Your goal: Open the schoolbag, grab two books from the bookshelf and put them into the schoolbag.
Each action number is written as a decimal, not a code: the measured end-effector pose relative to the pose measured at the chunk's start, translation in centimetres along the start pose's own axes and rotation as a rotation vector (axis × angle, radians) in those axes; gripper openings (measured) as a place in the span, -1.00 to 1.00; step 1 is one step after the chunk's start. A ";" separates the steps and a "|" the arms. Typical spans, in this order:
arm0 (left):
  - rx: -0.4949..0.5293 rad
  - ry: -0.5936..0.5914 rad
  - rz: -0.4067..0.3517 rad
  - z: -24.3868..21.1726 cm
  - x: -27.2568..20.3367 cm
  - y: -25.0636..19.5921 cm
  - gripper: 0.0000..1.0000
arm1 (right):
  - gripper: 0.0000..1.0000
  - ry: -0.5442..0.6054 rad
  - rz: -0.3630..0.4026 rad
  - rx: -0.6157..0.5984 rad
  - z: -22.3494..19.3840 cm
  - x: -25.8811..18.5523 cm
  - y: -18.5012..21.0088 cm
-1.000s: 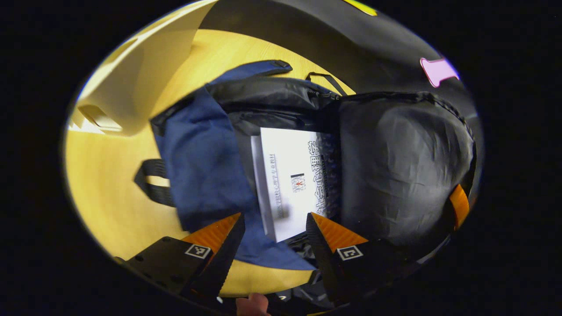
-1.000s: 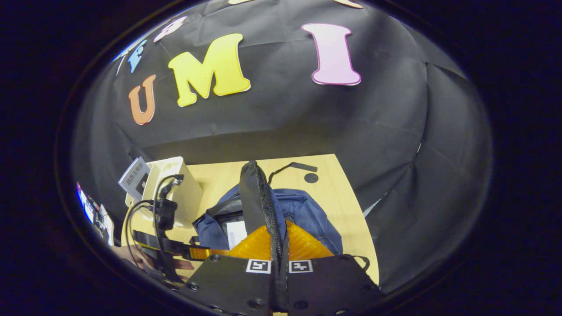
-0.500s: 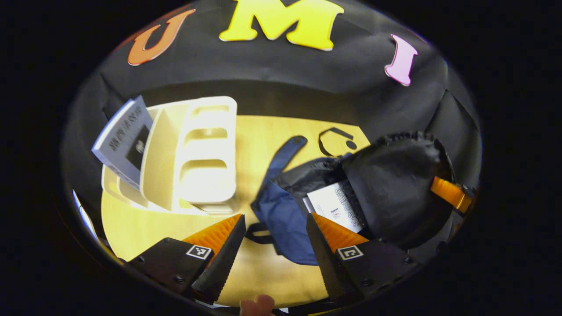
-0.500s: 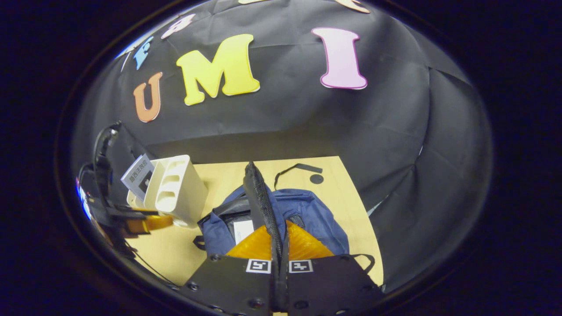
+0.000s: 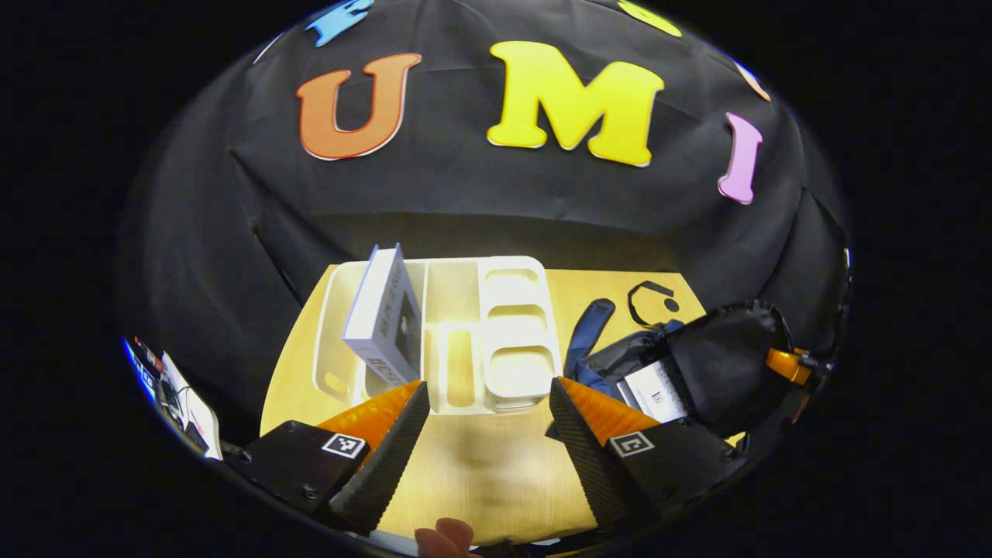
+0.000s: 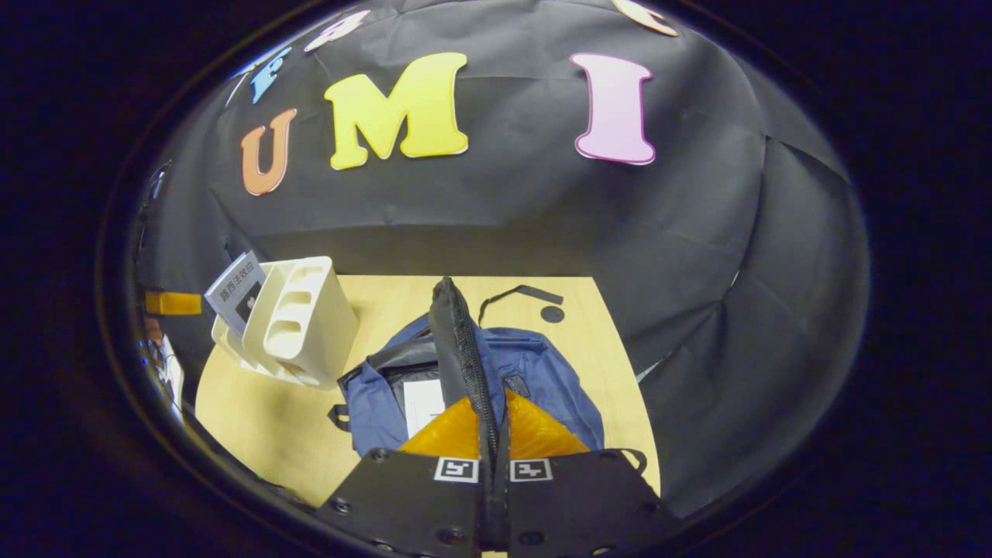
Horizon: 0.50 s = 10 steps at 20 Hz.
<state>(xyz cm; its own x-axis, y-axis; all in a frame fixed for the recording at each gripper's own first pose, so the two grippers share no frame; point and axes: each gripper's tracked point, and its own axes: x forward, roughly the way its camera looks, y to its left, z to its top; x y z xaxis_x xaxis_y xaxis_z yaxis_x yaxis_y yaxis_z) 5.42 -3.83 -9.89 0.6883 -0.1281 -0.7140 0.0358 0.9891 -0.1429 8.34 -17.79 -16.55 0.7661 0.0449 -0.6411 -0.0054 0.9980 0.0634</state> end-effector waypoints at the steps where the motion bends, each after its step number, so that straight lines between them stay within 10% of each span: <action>1: -0.024 -0.004 0.003 0.8 0.0 1.3 0.95 | -0.99 0.005 0.001 0.001 -0.2 0.0 0.1; 10: -0.037 0.072 -0.012 6.6 2.2 8.6 0.96 | -0.99 0.029 0.009 0.045 -0.4 -0.4 1.5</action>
<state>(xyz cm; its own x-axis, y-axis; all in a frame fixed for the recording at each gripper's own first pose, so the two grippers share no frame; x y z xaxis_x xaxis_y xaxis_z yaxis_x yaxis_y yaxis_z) 11.97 4.91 -8.17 0.6340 -0.1459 -0.7594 0.0157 0.9843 -0.1760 7.83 -16.32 -16.49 0.7471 0.0560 -0.6624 0.0168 0.9945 0.1030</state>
